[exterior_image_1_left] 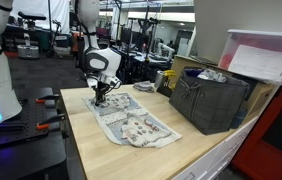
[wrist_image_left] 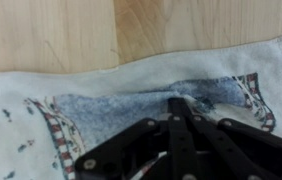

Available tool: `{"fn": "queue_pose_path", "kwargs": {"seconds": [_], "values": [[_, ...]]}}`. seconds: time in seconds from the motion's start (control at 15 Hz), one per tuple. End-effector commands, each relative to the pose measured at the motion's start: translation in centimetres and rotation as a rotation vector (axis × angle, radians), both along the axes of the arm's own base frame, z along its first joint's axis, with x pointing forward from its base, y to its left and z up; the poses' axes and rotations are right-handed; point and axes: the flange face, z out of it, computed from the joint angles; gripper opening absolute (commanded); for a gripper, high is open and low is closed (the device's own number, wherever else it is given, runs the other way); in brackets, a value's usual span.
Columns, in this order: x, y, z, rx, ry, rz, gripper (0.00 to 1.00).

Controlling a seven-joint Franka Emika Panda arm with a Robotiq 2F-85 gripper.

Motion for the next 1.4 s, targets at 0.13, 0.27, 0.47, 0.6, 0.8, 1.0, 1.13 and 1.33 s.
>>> {"fn": "queue_pose_path", "kwargs": {"seconds": [0.13,0.27,0.47,0.6,0.8,1.0,1.13,1.33], "values": [[-1.9,-3.4,0.1,0.089,0.074,-0.008,0.0],[-1.6,-4.0,0.9,0.124,0.068,-0.022,0.0],[-1.0,-3.6,2.8,0.202,0.046,-0.033,0.0],[-0.4,-2.6,4.7,0.282,0.033,-0.046,0.0],[2.1,-2.7,7.8,0.3,-0.054,-0.112,0.0],[5.0,-4.2,10.7,0.246,-0.128,-0.178,0.0],[6.5,-5.3,11.8,0.215,-0.135,-0.202,0.0],[8.1,-6.4,13.8,0.147,-0.154,-0.221,0.0]]}}
